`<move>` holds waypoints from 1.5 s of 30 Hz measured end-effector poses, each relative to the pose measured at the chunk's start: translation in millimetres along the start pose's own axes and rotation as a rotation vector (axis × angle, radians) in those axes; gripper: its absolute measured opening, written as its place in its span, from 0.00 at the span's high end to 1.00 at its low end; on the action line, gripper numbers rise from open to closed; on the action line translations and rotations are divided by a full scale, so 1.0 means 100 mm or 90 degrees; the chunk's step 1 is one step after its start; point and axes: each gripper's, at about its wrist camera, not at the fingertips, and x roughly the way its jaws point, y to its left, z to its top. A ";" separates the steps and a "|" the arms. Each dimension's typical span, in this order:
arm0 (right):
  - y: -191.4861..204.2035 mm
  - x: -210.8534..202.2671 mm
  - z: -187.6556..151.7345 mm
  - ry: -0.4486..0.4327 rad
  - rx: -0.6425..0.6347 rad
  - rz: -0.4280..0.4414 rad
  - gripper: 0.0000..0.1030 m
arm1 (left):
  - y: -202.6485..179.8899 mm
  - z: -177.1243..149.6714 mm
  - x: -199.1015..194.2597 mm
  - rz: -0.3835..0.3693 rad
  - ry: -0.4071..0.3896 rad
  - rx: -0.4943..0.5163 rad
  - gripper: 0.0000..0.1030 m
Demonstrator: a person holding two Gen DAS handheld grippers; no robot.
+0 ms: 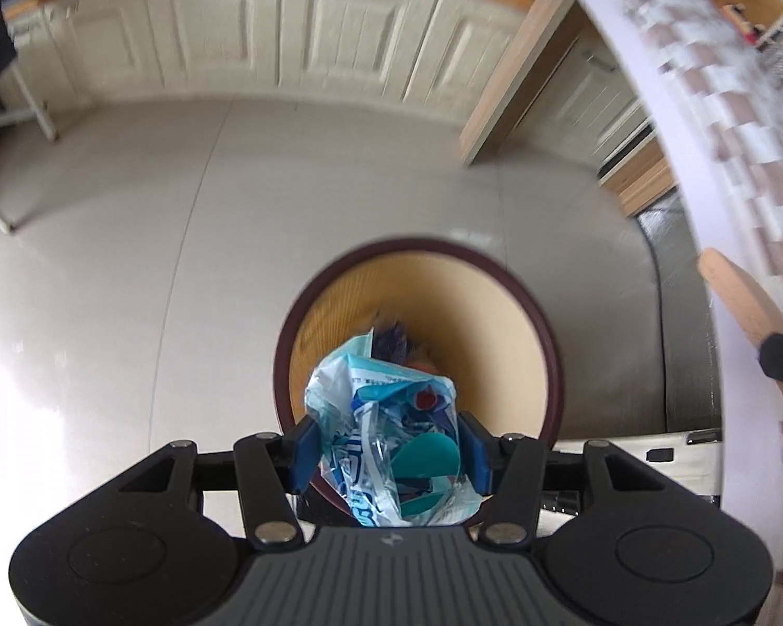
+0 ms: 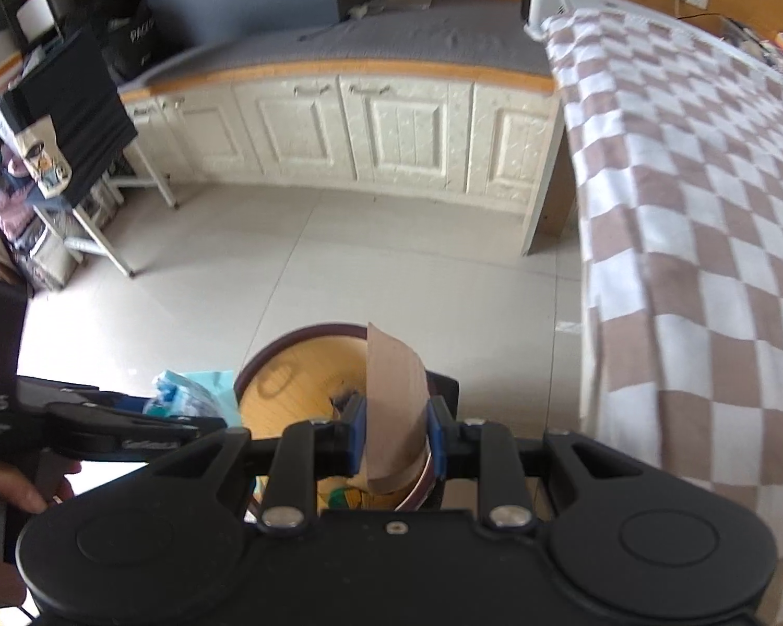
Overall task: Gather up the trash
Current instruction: 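Open left tool to drop the wrapper while right tool lowers cardboard into wastebasket, then open right tool to drop the tan cardboard into the wastebasket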
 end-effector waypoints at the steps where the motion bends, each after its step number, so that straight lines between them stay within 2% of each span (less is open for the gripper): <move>1: 0.01 0.06 0.01 0.008 -0.003 0.002 0.76 | 0.02 0.02 0.08 -0.001 0.015 -0.010 0.47; 11: 0.04 0.57 0.06 0.074 -0.023 0.015 0.76 | 0.14 0.06 0.78 0.005 0.146 -0.096 0.46; 17: 0.02 0.80 0.09 0.102 -0.025 0.023 0.76 | 0.18 0.07 0.99 0.014 0.175 -0.118 0.45; 21: 0.02 0.95 0.08 0.117 -0.026 0.032 0.76 | 0.19 0.03 1.08 0.017 0.188 -0.121 0.41; 23: 0.02 1.01 0.07 0.126 -0.023 0.036 0.76 | 0.20 0.01 1.12 0.019 0.193 -0.122 0.40; 25: 0.02 1.08 0.06 0.133 -0.019 0.040 0.76 | 0.20 0.00 1.14 0.013 0.193 -0.121 0.33; 29: 0.00 1.21 0.04 0.150 -0.006 0.048 0.76 | 0.19 -0.01 1.14 0.006 0.188 -0.117 0.28; 31: 0.01 1.27 0.03 0.158 -0.005 0.050 0.76 | 0.17 0.00 1.14 0.009 0.183 -0.108 0.21; 35: 0.01 1.38 0.01 0.176 0.008 0.059 0.76 | 0.15 0.00 1.07 0.015 0.168 -0.093 0.19; 41: -0.03 1.72 -0.05 0.209 0.062 0.072 0.76 | 0.20 -0.05 0.89 0.018 0.142 -0.087 0.13; 45: 0.00 1.96 -0.09 0.221 0.069 0.069 0.75 | 0.26 -0.09 0.79 0.019 0.127 -0.093 0.07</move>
